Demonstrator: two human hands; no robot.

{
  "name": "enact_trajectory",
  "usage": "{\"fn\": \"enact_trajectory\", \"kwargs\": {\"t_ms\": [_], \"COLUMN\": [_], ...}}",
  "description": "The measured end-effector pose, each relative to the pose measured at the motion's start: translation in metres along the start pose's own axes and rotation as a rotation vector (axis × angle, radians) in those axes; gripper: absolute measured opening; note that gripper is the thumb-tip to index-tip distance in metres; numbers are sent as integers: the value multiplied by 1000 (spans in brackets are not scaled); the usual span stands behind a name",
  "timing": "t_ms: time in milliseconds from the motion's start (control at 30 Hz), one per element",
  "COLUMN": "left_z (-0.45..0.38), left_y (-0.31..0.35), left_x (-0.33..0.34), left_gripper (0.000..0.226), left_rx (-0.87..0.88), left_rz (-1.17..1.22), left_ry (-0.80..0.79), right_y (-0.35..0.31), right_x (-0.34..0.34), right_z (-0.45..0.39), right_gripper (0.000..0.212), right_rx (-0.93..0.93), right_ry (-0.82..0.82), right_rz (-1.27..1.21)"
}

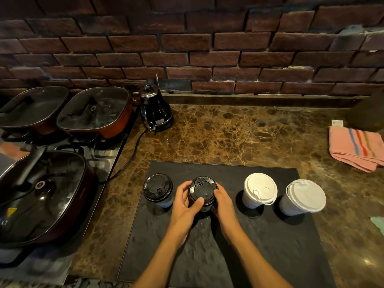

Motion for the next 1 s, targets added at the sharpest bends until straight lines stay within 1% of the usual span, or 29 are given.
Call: {"fn": "enact_trajectory", "kwargs": {"t_ms": [133, 200, 333, 400, 433, 500, 567, 633, 667, 700, 767, 800, 867, 933, 1000], "left_z": [3, 3, 0, 3, 7, 19, 36, 57, 68, 78, 93, 95, 93, 84, 76], "left_y": [-3, -4, -10, -12, -13, -21, -34, -41, -42, -40, -35, -32, -23, -16, -4], "left_x": [-2, -2, -7, -9, -9, -9, -8, -3, 2, 10, 26, 35, 54, 73, 92], "left_gripper": [57, 60, 75, 79, 78, 68, 52, 38, 32, 31, 43, 47, 50, 53, 58], "left_rx": [38, 25, -91, -152, -178, -222, -200, -70, 40, 173, 439, 564, 733, 802, 858], "left_rz": [-68, -91, -88, -95, -103, -140, -309, -607, -758, -909, -1125, -1167, -1174, -1181, -1189], "left_ry": [33, 63, 136, 155, 156, 152, 150, 89, 28, -37, -140, -158, -165, -163, -158], "right_y": [0, 0, 1, 0, -1, -4, -5, -2, 1, 5, 12, 13, 13, 10, 6], "right_x": [-1, -1, -5, -11, -14, -23, -35, -54, -65, -77, -104, -116, -137, -149, -157], "right_z": [2, 2, 5, 10, 14, 24, 35, 50, 58, 65, 74, 76, 77, 72, 61], "right_gripper": [42, 43, 32, 37, 38, 39, 38, 37, 37, 38, 42, 45, 51, 58, 66], "right_rx": [13, 21, 56, 55, 43, -8, -54, -101, -125, -143, -166, -169, -181, -225, -249], "right_ry": [9, 27, 109, 143, 155, 166, 172, 205, 233, 266, 334, 360, 373, 343, 308], "right_rz": [34, 39, 26, 21, 33, 110, 198, 288, 350, 425, 594, 674, 802, 930, 988]}}
Point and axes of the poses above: each hand's wrist, its own z-axis away from the middle knuckle, its own x-axis out of the palm, y = z × x, the point moved 4 cm from there along -z, towards the middle knuckle, and after that the axes turned 11 degrees about y, right-handed, at the moved point
